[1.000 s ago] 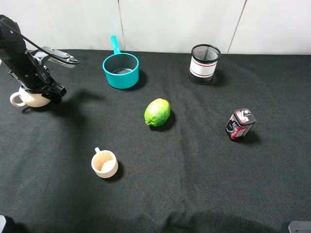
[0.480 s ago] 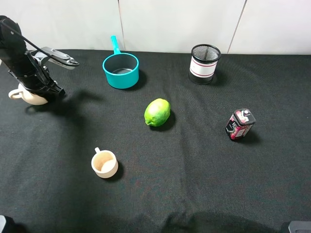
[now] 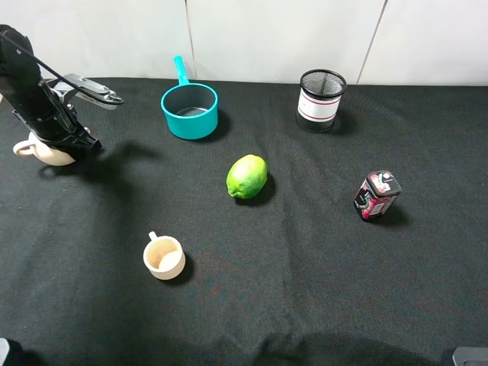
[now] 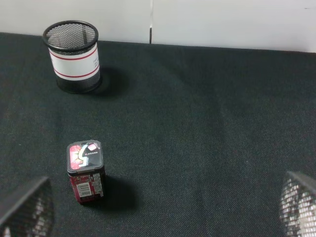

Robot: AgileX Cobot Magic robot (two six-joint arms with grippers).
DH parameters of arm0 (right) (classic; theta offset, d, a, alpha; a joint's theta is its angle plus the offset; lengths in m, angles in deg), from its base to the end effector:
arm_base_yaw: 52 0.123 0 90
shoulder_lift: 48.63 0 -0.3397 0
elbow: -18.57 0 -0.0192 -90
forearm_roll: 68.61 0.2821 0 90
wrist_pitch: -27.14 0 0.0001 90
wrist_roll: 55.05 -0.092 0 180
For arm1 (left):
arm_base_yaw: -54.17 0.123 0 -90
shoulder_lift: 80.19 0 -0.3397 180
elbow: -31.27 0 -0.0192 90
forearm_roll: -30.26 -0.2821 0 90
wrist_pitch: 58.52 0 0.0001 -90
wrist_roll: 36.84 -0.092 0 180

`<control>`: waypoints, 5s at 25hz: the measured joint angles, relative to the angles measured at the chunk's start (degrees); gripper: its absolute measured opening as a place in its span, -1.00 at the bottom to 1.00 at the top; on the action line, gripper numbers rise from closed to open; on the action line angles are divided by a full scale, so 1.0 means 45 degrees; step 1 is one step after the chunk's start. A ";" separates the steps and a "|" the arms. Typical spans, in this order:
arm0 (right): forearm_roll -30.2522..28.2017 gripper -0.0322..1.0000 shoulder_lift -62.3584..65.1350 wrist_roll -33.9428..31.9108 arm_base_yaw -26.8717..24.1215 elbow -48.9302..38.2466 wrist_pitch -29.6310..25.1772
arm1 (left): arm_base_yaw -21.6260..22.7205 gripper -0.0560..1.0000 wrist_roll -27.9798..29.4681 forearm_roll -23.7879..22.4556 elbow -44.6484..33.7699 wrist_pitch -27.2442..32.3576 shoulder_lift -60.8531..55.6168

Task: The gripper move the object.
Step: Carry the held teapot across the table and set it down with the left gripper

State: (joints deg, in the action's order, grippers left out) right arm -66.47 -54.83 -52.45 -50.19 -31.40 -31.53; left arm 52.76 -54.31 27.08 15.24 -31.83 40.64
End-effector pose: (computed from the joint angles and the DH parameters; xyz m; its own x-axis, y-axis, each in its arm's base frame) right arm -0.0307 0.0020 0.2940 -0.4179 -0.0392 -0.9077 -0.0714 0.9974 -0.0102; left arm 0.4069 -0.0077 0.1338 -0.8929 0.3691 -0.2578 0.3492 0.9292 0.1209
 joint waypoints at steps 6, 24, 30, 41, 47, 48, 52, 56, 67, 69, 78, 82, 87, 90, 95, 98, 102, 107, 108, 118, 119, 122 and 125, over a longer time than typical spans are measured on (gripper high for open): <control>0.0000 0.41 0.0000 0.0000 0.0000 0.0000 0.0000 | 0.0000 -0.70 0.0000 0.0008 0.0000 0.0193 -0.0397; 0.0000 0.41 0.0000 0.0000 0.0000 0.0000 0.0000 | 0.0000 -0.70 0.0000 0.0008 0.0000 0.1404 -0.3570; 0.0000 0.41 0.0000 0.0000 0.0000 0.0000 0.0000 | -0.0066 -0.70 0.0000 0.0014 0.0000 0.2130 -0.4155; 0.0000 0.41 0.0000 0.0000 0.0000 0.0000 0.0000 | -0.2055 -0.70 0.0000 0.0014 0.0000 0.3466 -0.4715; 0.0000 0.41 0.0000 0.0000 0.0000 0.0000 0.0000 | -0.3247 -0.70 0.0000 0.0014 0.0000 0.3916 -0.4715; 0.0000 0.41 0.0000 0.0000 0.0000 0.0000 0.0000 | -0.3398 -0.70 0.0000 0.0014 0.0000 0.3916 -0.4715; 0.0000 0.41 0.0000 0.0000 0.0000 0.0000 0.0000 | -0.4039 -0.70 0.0000 0.0014 0.0000 0.4028 -0.4715; 0.0000 0.41 0.0000 0.0000 0.0000 0.0000 0.0000 | -0.4668 -0.70 0.0000 0.0014 0.0000 0.4492 -0.4715; 0.0000 0.41 0.0000 0.0000 0.0000 0.0000 0.0000 | -0.6383 -0.70 0.0635 0.0014 0.0000 0.4807 -0.4715; 0.0000 0.41 0.0000 0.0000 0.0000 0.0000 0.0000 | -0.6751 -0.70 0.0720 0.0014 0.0000 0.4807 -0.4715; 0.0000 0.41 0.0000 0.0000 0.0000 0.0000 0.0000 | -0.8424 -0.70 0.1454 0.0014 0.0000 0.4807 -0.4715; 0.0000 0.41 0.0000 0.0000 0.0000 0.0000 0.0000 | -0.9250 -0.70 0.1824 0.0014 0.0000 0.4807 -0.4715; 0.0000 0.41 0.0000 0.0000 0.0000 0.0000 0.0000 | -1.0264 -0.70 0.2119 0.0014 0.0000 0.4749 -0.4715; 0.0000 0.41 0.0000 0.0000 0.0000 0.0000 0.0000 | -1.0900 -0.70 0.2546 0.0014 0.0000 0.4426 -0.4715; 0.0000 0.41 0.0000 0.0000 0.0000 0.0000 0.0000 | -1.1933 -0.70 0.3122 0.0014 0.0000 0.3707 -0.4715; 0.0000 0.41 0.0000 0.0000 0.0000 0.0000 0.0000 | -1.2454 -0.70 0.3622 0.0014 0.0000 0.3097 -0.4715; 0.0000 0.41 0.0000 0.0000 0.0000 0.0000 0.0000 | -1.2644 -0.70 0.4332 0.0026 0.0000 0.2565 -0.4715; 0.0000 0.41 0.0000 0.0000 0.0000 0.0000 0.0000 | -1.2644 -0.70 0.4651 0.0209 0.0000 0.1935 -0.4656; 0.0000 0.41 0.0000 0.0000 0.0000 0.0000 0.0000 | -1.2644 -0.70 0.4685 0.0324 0.0000 0.1793 -0.4569; 0.0000 0.41 0.0000 0.0000 0.0000 0.0000 0.0000 | -1.3097 -0.70 0.4684 0.0952 0.0673 0.1179 -0.2773; 0.0000 0.41 0.0000 0.0000 0.0000 0.0000 0.0000 | -1.3130 -0.70 0.4684 0.0967 0.0690 0.1004 -0.2627; 0.0000 0.41 0.0000 0.0000 0.0000 0.0000 0.0000 | -1.3218 -0.70 0.4684 0.0979 0.0722 0.0509 -0.2257; 0.0000 0.41 0.0000 0.0000 0.0000 0.0000 0.0000 | -1.3330 -0.70 0.4684 0.0979 0.0746 0.0268 -0.1945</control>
State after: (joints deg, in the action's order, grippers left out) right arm -66.47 -54.83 -52.45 -50.19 -31.40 -31.53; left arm -7.22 -33.23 31.49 18.60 -30.62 31.88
